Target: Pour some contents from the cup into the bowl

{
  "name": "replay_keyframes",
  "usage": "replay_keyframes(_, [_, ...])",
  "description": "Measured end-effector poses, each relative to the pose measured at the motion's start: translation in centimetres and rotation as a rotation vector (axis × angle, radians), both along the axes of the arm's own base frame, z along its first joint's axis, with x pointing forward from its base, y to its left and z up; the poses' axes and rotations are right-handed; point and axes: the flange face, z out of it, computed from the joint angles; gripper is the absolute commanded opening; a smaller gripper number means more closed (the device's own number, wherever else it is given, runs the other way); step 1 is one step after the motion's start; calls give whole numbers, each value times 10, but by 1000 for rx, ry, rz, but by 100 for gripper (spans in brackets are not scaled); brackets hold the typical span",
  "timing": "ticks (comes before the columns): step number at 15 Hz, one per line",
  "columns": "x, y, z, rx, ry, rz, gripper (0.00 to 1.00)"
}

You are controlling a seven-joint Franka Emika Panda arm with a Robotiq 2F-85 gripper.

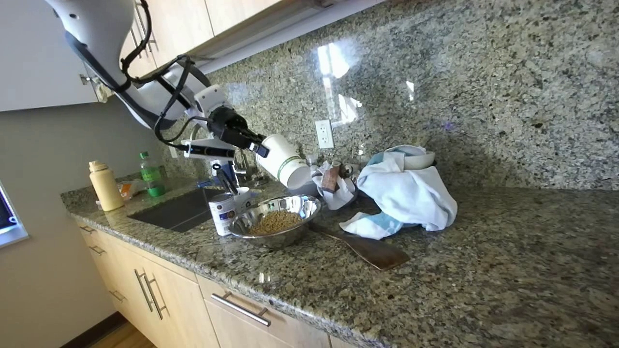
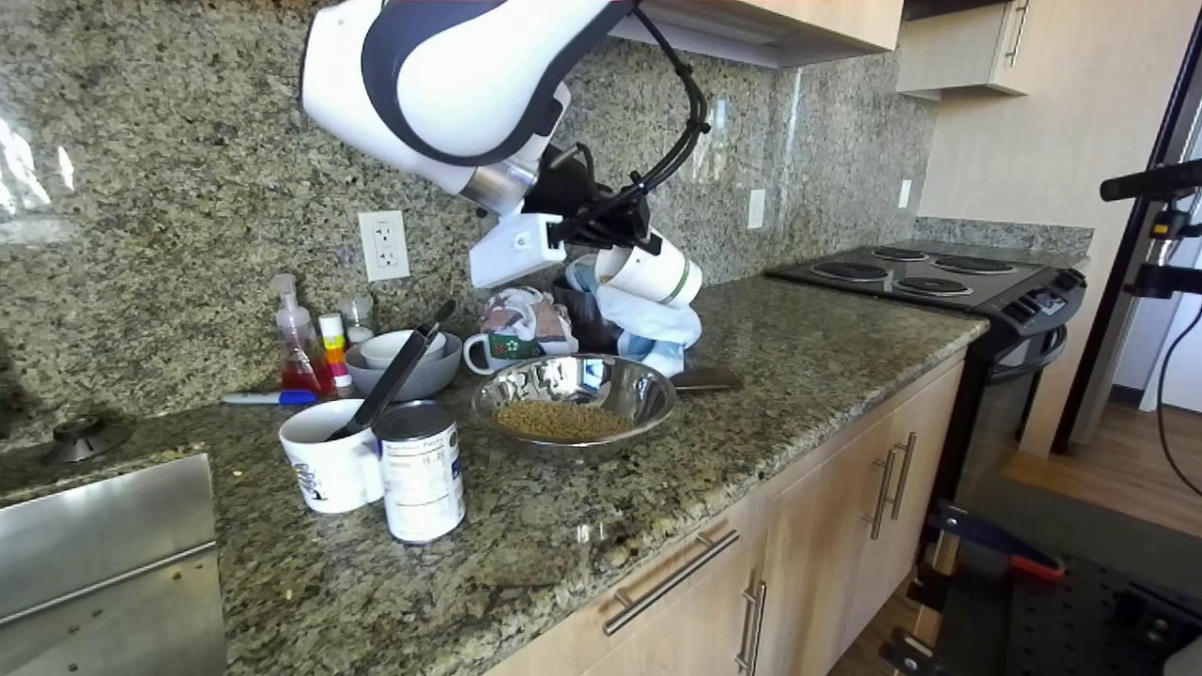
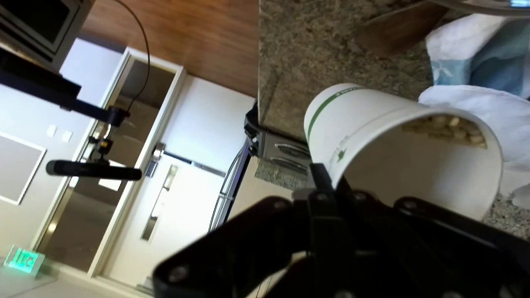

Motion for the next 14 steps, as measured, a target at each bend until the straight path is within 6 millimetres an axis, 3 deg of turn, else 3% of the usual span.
replay_keyframes(8, [36, -14, 23, 351, -254, -8, 1])
replay_keyframes(14, [63, -8, 36, 561, -494, 47, 1])
